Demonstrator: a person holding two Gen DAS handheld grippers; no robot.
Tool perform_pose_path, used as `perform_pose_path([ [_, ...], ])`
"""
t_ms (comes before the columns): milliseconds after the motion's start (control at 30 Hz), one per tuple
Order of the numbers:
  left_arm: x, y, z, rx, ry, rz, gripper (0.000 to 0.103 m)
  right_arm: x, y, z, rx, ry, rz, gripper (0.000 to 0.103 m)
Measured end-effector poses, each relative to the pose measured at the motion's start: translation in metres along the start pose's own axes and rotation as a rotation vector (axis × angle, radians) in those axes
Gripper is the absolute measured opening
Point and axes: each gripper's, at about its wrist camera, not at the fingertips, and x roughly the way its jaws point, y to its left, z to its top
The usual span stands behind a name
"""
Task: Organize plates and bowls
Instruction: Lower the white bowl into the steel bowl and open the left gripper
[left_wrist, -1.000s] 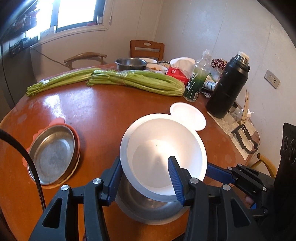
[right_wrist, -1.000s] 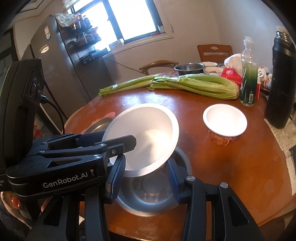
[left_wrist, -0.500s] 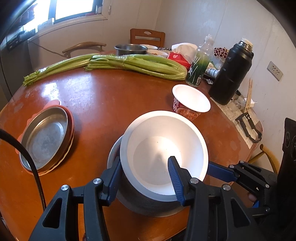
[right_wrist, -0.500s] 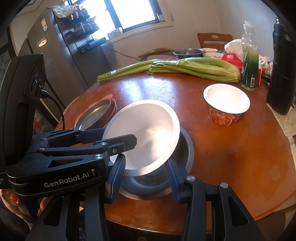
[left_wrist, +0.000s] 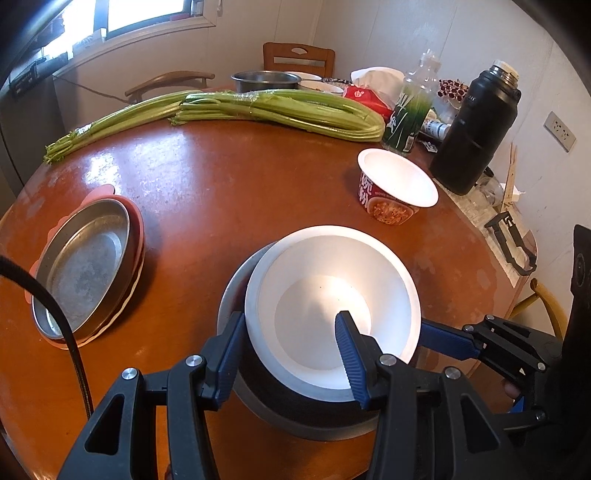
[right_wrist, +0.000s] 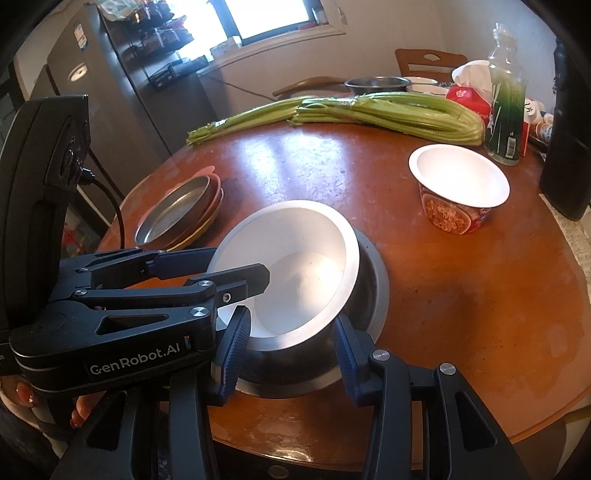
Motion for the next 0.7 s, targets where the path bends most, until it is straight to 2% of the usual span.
perform_pose_path([
  [700, 0.0027, 0.0058, 0.0008, -0.015, -0.002, -0.015, 0.049, -0.0015, -0.0050, 0.0024, -0.013, -0.008, -0.063, 0.047],
])
